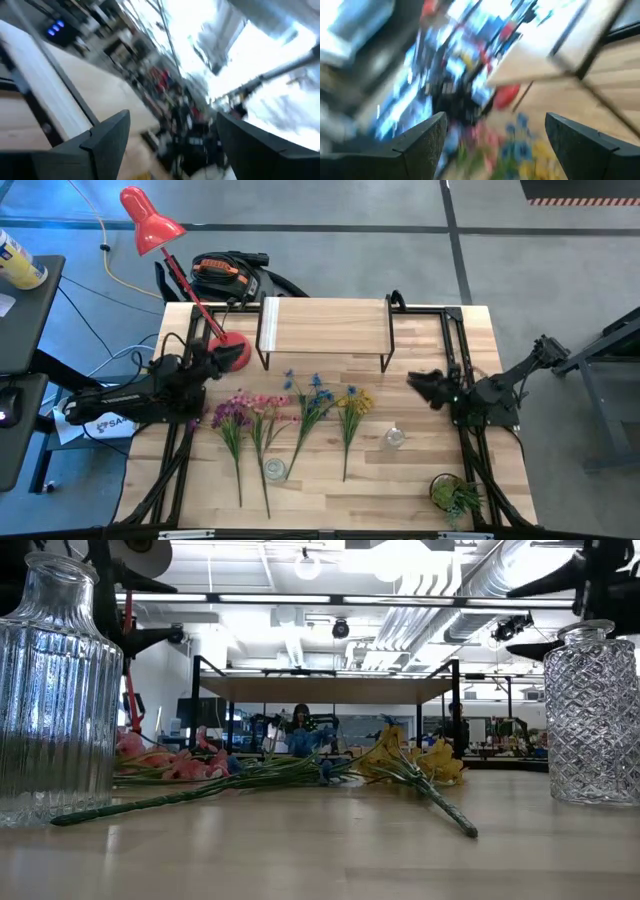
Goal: Pick and place flowers into a vace then onto a shelf
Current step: Put the yellow flowers into the top vase
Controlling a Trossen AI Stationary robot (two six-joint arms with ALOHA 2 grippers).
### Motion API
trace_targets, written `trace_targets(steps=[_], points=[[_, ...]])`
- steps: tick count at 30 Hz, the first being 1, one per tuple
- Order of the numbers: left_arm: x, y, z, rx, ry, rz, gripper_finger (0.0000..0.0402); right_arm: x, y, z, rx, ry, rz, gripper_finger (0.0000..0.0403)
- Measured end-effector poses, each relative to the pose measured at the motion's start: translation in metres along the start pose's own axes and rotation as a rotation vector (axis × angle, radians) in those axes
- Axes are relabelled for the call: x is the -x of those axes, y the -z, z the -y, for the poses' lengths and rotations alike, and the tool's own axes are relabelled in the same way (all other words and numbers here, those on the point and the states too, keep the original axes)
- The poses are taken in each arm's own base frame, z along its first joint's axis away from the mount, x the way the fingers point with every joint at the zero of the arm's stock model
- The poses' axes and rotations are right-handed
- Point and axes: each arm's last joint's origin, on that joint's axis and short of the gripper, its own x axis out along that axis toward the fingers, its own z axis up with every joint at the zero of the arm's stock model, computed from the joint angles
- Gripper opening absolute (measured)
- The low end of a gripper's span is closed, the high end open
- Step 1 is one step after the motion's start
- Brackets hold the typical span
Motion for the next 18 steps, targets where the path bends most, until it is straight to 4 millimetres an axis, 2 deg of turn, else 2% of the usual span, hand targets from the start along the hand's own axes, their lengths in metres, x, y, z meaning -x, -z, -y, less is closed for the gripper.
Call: trace_targets(steps=[3,6,12,18], points=[[0.0,-0.002,-0.001,0.034,-0.036,0.05,0.0331,0.0,-0.012,-0.008,-0.062,0.031,0.121,0.0328],[0.0,-0.002,-0.001,0.027,-0.053,0.068,0.0331,0.001,-0.02,-0.013,-0.043,0.068,0.204,0.0328],[0.0,-0.002,-0.002,0.023,-0.056,0.068,0.0331,0.003,-0.034,-0.023,-0.14,0.053,0.274,0.0328],[0.0,-0.005,0.002,0.146,-0.007,0.089,0.0331,0.004,-0.041,-0.026,-0.221,0.046,0.318,0.0328]])
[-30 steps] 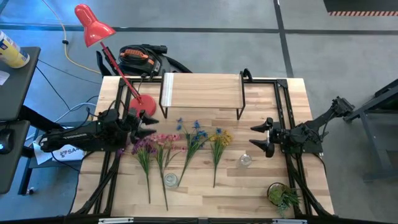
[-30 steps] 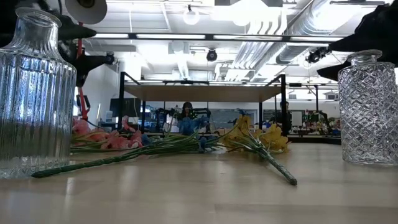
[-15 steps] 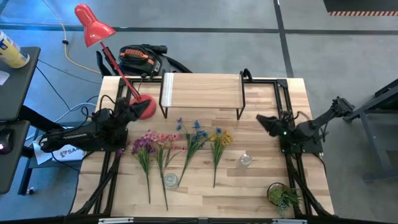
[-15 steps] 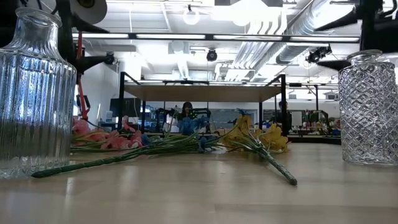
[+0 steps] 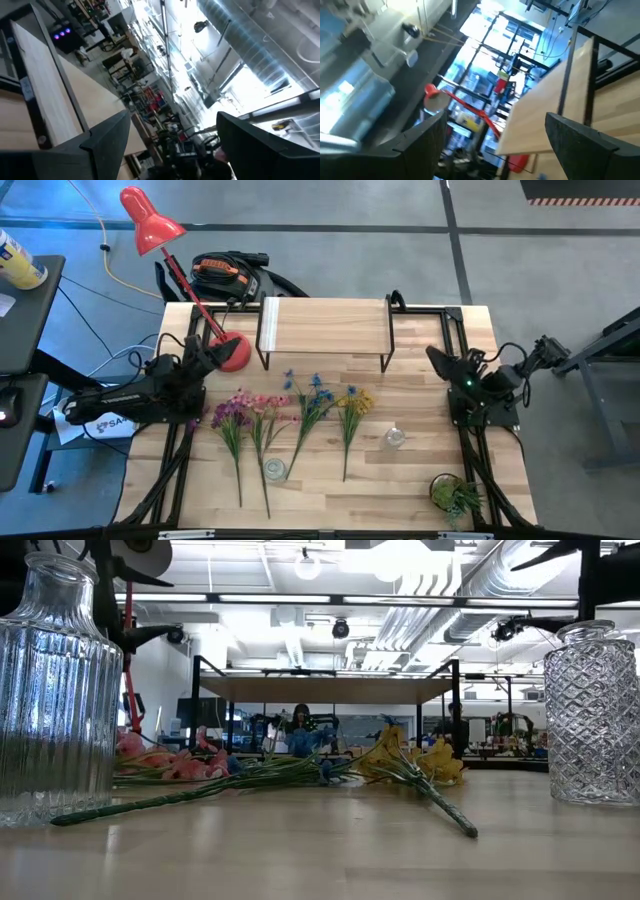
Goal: Pick and place flowers into a vace then onto a shelf
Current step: Put the yellow flowers into the top vase
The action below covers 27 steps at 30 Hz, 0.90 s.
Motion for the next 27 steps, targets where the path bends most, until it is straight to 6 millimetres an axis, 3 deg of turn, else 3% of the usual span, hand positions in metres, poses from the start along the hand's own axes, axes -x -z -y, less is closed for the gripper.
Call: trace_targets(steps=[4,10,16,22,27], points=[[0.0,-0.001,-0.001,0.0,-0.031,0.045,0.0331,-0.002,-0.003,-0.001,-0.017,0.007,0.041,0.0328],[0.0,-0.001,-0.001,0.052,-0.019,0.029,0.0331,-0.004,-0.005,0.002,0.186,0.079,0.098,0.0328],[0.0,0.0,-0.001,0.108,-0.025,0.028,0.0331,-0.005,-0.01,0.0,0.075,0.078,0.14,0.0328],[0.0,0.0,-0.001,0.107,-0.01,0.001,0.0331,-0.011,-0.008,-0.003,0.009,-0.118,0.049,0.0328],[0.0,0.0,-0.001,0.106,-0.017,0.012,0.0331,-0.02,0.006,-0.008,0.145,-0.058,-0.106,0.0326]])
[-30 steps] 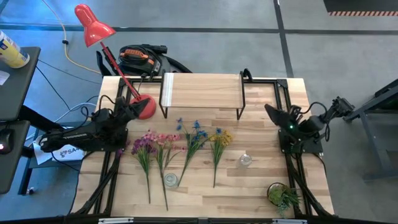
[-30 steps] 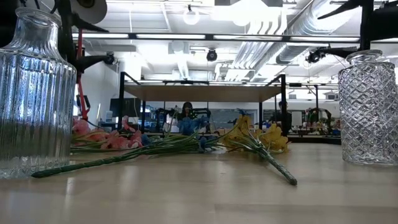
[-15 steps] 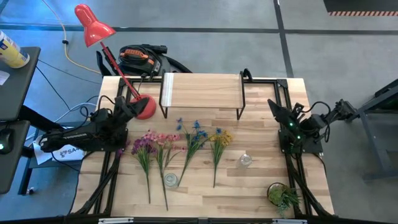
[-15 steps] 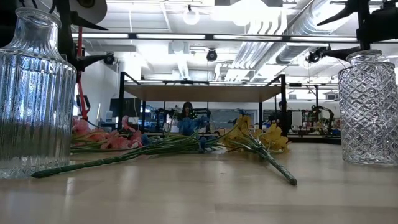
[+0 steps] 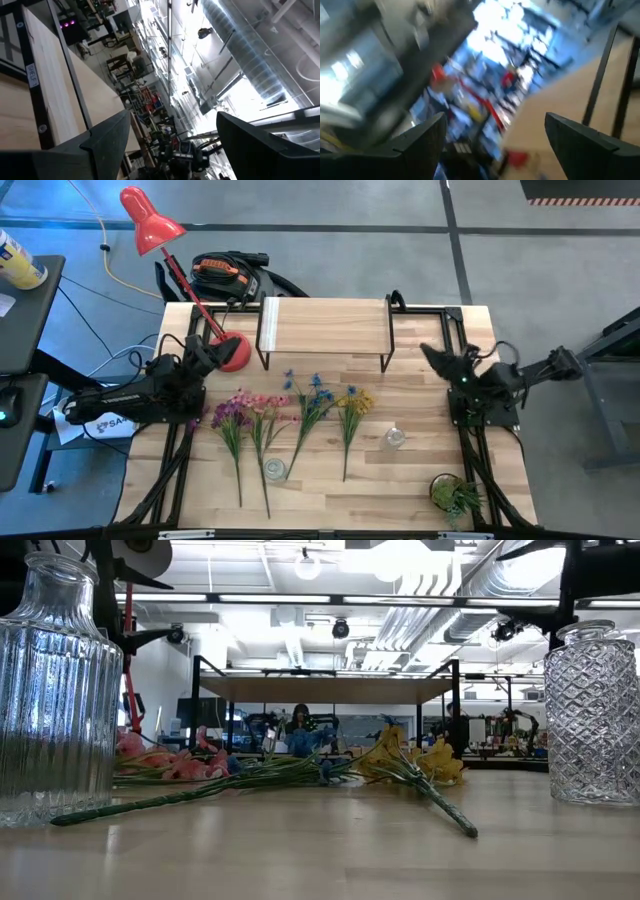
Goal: Pick and place flowers into a vace then onto a shelf
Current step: Put the yellow flowers into the top vase
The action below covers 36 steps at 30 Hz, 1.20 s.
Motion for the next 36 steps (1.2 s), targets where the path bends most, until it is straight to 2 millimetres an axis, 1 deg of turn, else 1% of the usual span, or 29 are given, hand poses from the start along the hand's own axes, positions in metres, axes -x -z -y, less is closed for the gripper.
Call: trace_targets(steps=[4,9,14,16,19,25,32,36], points=[[0.0,0.0,0.001,0.005,0.011,-0.003,0.0331,-0.009,0.012,-0.009,0.154,0.116,-0.229,0.0326],[0.0,0.001,0.001,0.005,0.024,-0.029,0.0331,-0.021,0.019,-0.019,0.324,0.271,-0.465,0.0326],[0.0,0.002,-0.001,-0.004,0.009,-0.061,0.0331,-0.036,0.026,-0.024,0.456,0.415,-0.584,0.0326],[0.0,0.003,-0.003,-0.011,-0.009,-0.07,0.0331,-0.043,0.026,-0.026,0.463,0.448,-0.604,0.0326],[0.0,0.005,-0.006,-0.023,-0.04,-0.089,0.0331,-0.051,0.028,-0.023,0.444,0.479,-0.658,0.0326],[0.001,0.008,-0.013,-0.049,-0.101,-0.129,0.0331,-0.061,0.029,-0.013,0.341,0.532,-0.741,0.0326],[0.002,0.011,-0.018,-0.071,-0.152,-0.156,0.0331,-0.069,0.029,-0.006,0.33,0.58,-0.742,0.0326],[0.002,0.011,-0.019,-0.075,-0.162,-0.155,0.0331,-0.073,0.029,0.002,0.334,0.636,-0.75,0.0326]])
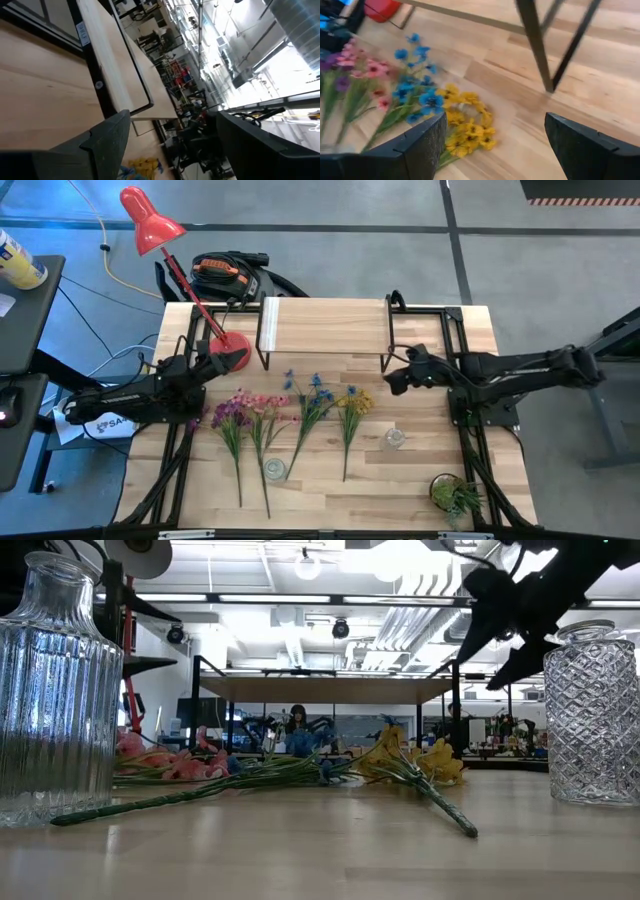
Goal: Pick and place flowers into a vace then onto a shelf
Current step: Put the yellow flowers into the top vase
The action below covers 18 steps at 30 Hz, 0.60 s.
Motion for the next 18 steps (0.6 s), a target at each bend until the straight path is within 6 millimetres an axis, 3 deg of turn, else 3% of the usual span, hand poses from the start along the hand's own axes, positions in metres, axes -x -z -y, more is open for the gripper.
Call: trace_targets(steps=[18], points=[[0.0,-0.001,-0.001,-0.002,-0.028,0.051,0.0331,-0.042,0.0,0.003,0.085,0.054,-0.202,0.0326]])
